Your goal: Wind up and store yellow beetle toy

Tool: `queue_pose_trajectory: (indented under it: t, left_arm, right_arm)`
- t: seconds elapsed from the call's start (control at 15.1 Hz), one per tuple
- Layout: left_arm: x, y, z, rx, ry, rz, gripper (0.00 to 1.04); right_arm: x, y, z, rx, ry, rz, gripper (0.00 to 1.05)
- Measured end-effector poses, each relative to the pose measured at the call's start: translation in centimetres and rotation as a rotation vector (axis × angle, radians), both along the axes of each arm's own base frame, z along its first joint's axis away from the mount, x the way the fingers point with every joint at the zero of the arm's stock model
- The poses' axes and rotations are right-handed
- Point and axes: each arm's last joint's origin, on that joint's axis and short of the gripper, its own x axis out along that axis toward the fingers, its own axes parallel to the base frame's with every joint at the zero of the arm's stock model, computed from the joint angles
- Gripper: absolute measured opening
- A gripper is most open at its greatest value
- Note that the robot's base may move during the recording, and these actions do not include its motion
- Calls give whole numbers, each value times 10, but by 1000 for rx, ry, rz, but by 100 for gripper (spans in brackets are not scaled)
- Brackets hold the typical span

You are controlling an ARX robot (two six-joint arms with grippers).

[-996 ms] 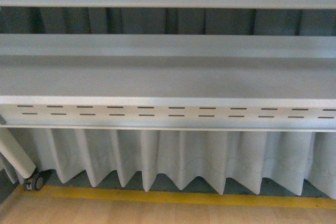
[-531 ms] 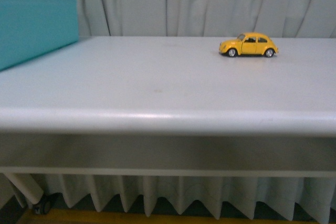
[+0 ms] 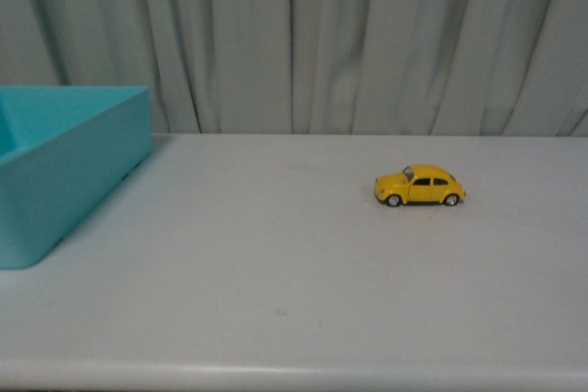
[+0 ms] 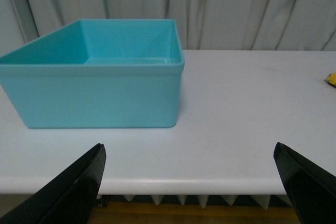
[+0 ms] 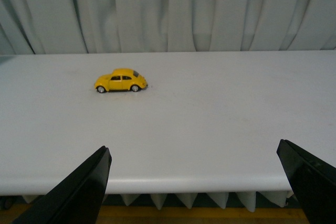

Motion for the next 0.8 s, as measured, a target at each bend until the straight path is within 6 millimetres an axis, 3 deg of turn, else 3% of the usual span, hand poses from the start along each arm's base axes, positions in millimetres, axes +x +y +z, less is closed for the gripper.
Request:
queue_pose_trajectory:
  t: [0.8]
  left_arm:
    - [0,0,0,0,-1,0,98]
  right_arm:
    - [0,0,0,0,0,0,98]
